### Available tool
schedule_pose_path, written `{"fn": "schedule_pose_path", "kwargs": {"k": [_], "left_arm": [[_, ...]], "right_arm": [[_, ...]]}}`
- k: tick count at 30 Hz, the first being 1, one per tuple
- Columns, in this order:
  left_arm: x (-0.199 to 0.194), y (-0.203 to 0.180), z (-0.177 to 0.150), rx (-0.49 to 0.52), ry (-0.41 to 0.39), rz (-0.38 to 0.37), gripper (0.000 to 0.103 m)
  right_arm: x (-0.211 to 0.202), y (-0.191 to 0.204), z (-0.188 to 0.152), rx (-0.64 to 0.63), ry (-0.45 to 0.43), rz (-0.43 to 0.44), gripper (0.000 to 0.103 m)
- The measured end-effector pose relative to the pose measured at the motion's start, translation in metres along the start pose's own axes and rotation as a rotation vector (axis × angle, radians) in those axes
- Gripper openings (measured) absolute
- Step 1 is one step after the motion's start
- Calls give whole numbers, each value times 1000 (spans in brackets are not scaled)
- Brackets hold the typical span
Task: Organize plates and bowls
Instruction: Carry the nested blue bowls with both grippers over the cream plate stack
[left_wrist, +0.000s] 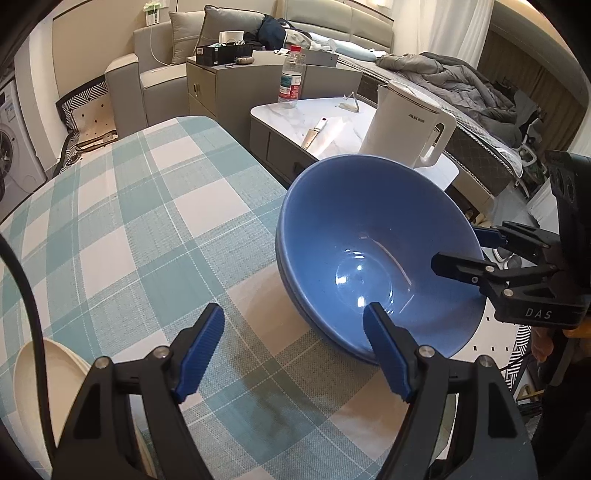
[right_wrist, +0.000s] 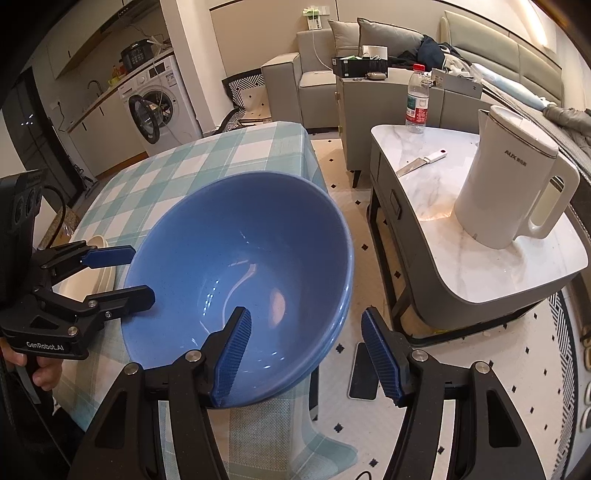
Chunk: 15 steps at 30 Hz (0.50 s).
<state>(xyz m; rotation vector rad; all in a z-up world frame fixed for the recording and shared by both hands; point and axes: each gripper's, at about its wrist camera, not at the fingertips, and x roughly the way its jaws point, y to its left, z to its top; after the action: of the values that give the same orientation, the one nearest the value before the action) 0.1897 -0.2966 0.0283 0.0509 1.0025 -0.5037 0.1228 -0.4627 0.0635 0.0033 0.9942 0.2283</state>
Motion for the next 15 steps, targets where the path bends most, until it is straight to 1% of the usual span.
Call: {"fn": "schedule_pose_path", "kwargs": {"k": [5,8,9,10,12,15], "left_arm": [[3,1,0,-4,0,-23,78],[4,-1,0,-1,3,-43,74],[3,-2,0,2,1,-51,70],[3,-2,-1,4,1,-61,68],[2,-4,-1,7,2,-83,58],[2,-9,-1,24,1,-97,50]], "right_arm": [[7,5,1,-9,10,15,64],[9,6,0,-12,11,12,64],[9,7,0,-8,11,17,64],[9,7,0,-6,10,19,63],[9,7,0,-7,9,15,61],[9,7,0,-3,8,17,61]]}}
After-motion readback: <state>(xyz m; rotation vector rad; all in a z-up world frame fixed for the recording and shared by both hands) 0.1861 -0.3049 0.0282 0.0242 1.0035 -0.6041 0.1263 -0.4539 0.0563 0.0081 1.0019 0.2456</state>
